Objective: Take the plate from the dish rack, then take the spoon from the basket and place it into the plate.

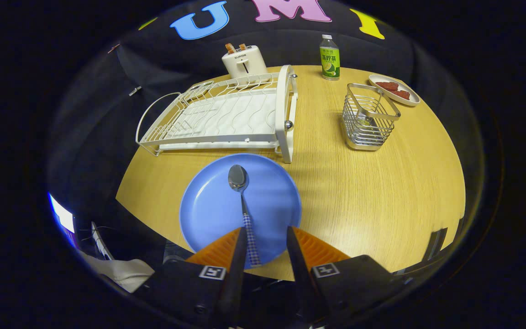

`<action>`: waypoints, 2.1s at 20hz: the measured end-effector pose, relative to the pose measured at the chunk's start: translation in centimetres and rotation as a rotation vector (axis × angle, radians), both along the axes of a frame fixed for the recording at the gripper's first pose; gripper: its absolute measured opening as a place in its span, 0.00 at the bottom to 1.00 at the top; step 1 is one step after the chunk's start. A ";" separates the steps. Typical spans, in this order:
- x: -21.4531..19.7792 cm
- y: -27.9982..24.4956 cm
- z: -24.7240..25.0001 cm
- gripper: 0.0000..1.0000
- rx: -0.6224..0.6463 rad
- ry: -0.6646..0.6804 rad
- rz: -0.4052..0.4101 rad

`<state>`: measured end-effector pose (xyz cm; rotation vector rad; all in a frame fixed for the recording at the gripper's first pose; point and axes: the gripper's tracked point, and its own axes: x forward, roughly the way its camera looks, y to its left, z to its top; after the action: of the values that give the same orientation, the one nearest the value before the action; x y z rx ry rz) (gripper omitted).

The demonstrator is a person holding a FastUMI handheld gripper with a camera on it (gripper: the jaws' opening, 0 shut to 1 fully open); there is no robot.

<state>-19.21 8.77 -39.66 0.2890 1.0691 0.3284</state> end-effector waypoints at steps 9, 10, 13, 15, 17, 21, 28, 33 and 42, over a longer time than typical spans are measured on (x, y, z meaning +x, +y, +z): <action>0.2 0.2 1.0 0.99 0.012 -0.013 0.006; 0.5 0.2 1.5 0.99 0.021 -0.022 0.003; 1.8 -0.3 3.6 0.99 0.017 -0.072 -0.010; 3.1 -1.1 5.5 0.99 0.010 -0.116 -0.017; 4.7 -1.9 7.8 0.99 0.003 -0.166 -0.027; 7.9 -4.3 13.1 0.99 -0.035 -0.294 -0.052; 11.9 -7.7 21.9 0.99 -0.100 -0.514 -0.109; 12.8 -8.4 26.4 0.99 -0.087 -0.594 -0.151; 13.4 -11.7 33.9 0.97 -0.161 -0.792 -0.245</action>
<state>-5.82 -2.93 -5.79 0.1200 0.2711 0.1104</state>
